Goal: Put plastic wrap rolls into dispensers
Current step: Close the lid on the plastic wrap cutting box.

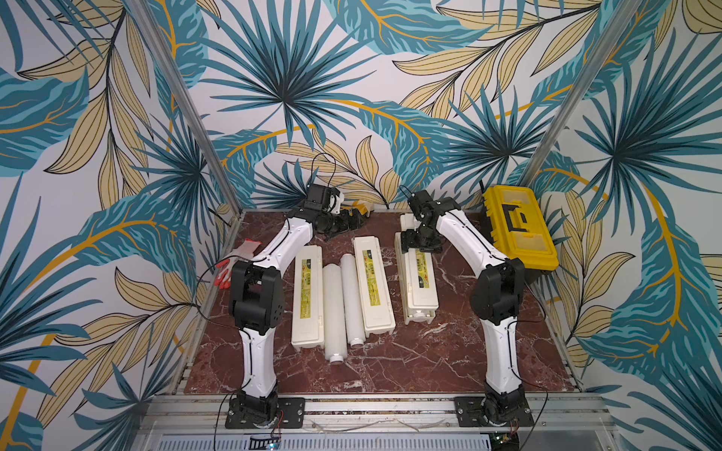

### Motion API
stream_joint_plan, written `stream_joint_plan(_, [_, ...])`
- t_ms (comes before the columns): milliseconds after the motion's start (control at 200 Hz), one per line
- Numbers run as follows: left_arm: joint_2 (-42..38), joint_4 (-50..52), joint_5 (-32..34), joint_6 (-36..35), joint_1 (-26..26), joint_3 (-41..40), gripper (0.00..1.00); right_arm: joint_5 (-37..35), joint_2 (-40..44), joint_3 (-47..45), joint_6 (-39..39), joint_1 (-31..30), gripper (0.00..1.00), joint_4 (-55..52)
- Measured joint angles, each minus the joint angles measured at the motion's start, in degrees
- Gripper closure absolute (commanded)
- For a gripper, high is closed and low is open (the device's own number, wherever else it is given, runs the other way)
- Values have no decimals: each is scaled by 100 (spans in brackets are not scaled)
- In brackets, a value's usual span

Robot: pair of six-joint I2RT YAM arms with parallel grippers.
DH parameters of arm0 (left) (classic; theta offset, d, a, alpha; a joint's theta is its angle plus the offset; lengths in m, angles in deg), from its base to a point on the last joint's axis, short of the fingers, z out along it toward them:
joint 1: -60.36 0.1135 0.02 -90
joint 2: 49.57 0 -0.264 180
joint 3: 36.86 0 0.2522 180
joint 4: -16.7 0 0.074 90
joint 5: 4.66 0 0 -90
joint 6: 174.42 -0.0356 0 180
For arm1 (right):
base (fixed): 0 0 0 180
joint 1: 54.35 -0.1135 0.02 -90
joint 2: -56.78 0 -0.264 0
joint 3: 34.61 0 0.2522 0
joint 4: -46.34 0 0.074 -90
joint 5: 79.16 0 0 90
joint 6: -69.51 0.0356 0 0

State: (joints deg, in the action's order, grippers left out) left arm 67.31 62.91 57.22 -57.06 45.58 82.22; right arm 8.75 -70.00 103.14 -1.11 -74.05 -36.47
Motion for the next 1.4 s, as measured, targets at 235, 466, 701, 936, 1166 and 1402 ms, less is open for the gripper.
stream_joint_plan(235, [0, 0, -2, -2, 0, 0, 1, 0, -125, -151, 57, -57, 23, 136])
stream_joint_plan(466, [0, 0, -2, -7, 2, 0, 1, -11, -271, -251, 31, -122, 22, 236])
stream_joint_plan(701, [0, 0, -2, -4, 2, 0, 1, -92, -275, -380, -90, -221, 22, 299])
stream_joint_plan(936, [0, 0, 0, -4, 2, 0, 0, -105, -275, -522, -118, -221, 20, 361])
stream_joint_plan(1166, [0, 0, 2, -2, 2, -2, 0, -177, -269, -568, -109, -236, 17, 415])
stream_joint_plan(1402, [0, 0, 4, -2, 7, -7, 0, -376, -234, -678, -96, -258, 16, 525])
